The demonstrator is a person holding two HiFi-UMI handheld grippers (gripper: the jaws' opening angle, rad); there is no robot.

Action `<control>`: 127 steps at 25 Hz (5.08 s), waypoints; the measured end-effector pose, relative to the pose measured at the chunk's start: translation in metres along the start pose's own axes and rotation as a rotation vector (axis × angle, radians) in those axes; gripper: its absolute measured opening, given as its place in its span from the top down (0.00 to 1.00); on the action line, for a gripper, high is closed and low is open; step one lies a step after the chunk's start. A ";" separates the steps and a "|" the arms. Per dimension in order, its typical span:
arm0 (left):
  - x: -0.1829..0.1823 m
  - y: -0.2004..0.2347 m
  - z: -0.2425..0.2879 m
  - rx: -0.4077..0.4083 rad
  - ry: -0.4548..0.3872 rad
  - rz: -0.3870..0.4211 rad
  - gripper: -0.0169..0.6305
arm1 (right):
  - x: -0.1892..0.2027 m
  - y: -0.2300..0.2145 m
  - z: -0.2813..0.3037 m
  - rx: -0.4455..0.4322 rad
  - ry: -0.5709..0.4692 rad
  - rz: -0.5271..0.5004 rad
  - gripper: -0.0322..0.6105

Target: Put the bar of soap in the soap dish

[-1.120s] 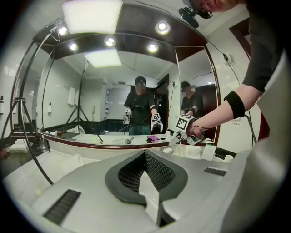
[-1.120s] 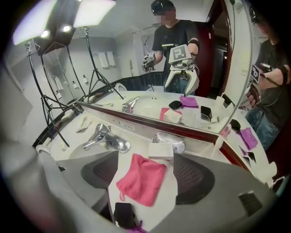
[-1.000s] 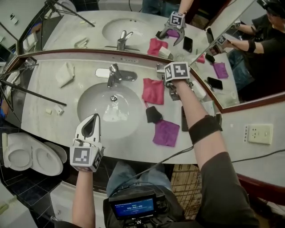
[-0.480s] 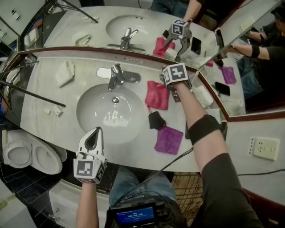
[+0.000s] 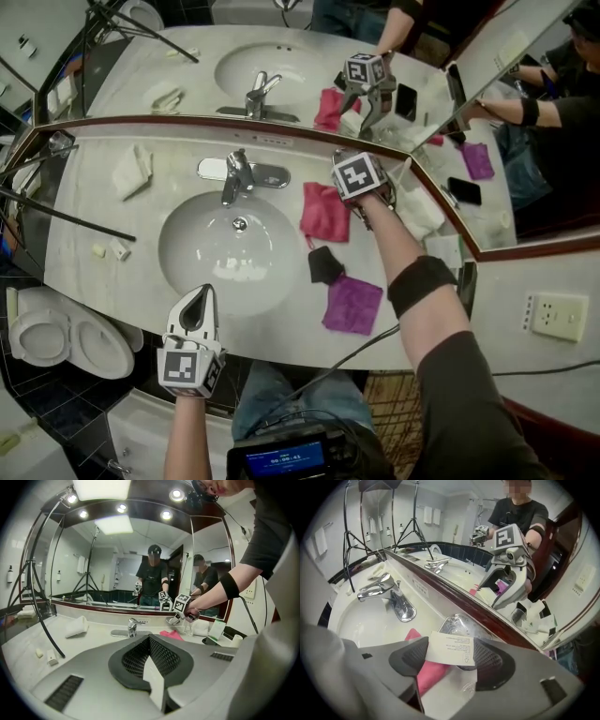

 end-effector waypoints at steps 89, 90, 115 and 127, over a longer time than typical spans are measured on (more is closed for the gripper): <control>-0.037 -0.129 -0.060 -0.018 -0.099 0.054 0.97 | 0.161 0.105 -0.124 0.069 -0.025 -0.935 0.91; -0.037 -0.128 -0.060 -0.017 -0.104 0.068 0.97 | 0.160 0.104 -0.129 0.074 -0.038 -0.905 0.92; -0.047 -0.154 -0.056 0.031 -0.116 0.138 0.97 | 0.222 0.039 -0.218 -0.009 -0.303 -0.107 0.92; -0.048 -0.165 -0.050 0.050 -0.077 0.135 0.97 | 0.229 0.039 -0.212 -0.041 -0.304 -0.093 0.92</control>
Point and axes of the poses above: the fingertips, and each gripper's own axes: z forward along the fingers, y to its left, x out of its underside, the point moved 1 cm from there along -z, backward along the fingers, and after that the axes turned 14 degrees about -x, right-handed, at the moved point
